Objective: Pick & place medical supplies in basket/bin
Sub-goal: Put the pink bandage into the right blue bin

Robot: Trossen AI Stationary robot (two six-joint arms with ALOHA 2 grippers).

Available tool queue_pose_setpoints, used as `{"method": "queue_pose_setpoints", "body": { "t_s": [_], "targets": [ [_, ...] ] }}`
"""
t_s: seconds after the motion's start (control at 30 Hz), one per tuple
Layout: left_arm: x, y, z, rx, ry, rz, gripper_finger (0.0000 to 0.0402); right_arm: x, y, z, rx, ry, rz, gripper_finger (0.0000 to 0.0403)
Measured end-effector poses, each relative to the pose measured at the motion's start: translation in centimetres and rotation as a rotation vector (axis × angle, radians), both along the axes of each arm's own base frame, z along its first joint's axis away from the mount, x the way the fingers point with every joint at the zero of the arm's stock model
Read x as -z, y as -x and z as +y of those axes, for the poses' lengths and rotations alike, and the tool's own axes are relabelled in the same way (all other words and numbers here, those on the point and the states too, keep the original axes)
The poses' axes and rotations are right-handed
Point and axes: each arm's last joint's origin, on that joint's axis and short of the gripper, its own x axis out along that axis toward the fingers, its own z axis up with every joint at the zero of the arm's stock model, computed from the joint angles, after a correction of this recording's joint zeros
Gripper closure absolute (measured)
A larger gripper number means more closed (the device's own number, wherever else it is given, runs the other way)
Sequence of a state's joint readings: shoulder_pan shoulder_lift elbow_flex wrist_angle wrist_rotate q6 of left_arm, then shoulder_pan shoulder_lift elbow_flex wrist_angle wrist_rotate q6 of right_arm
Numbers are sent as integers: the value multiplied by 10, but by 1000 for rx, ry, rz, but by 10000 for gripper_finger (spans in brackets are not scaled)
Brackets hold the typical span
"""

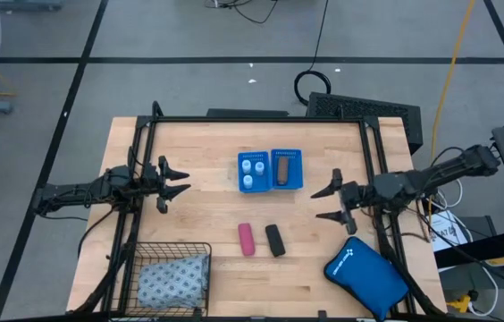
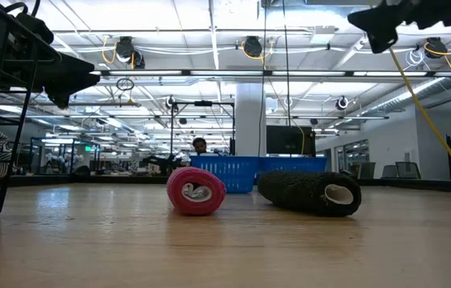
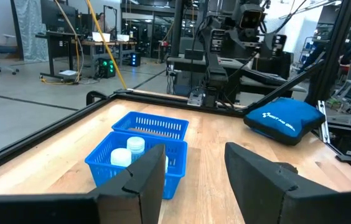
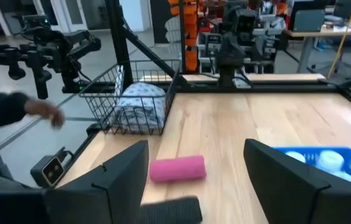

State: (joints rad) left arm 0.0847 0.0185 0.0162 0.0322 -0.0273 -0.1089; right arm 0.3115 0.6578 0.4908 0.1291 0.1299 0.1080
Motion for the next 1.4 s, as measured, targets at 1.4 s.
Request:
{"method": "queue_pose_setpoints", "body": {
  "t_s": [1.4],
  "targets": [
    [-7,-7,2,-84,633,-162,198,55,51,-16,-8,74,-19,149]
  ]
}}
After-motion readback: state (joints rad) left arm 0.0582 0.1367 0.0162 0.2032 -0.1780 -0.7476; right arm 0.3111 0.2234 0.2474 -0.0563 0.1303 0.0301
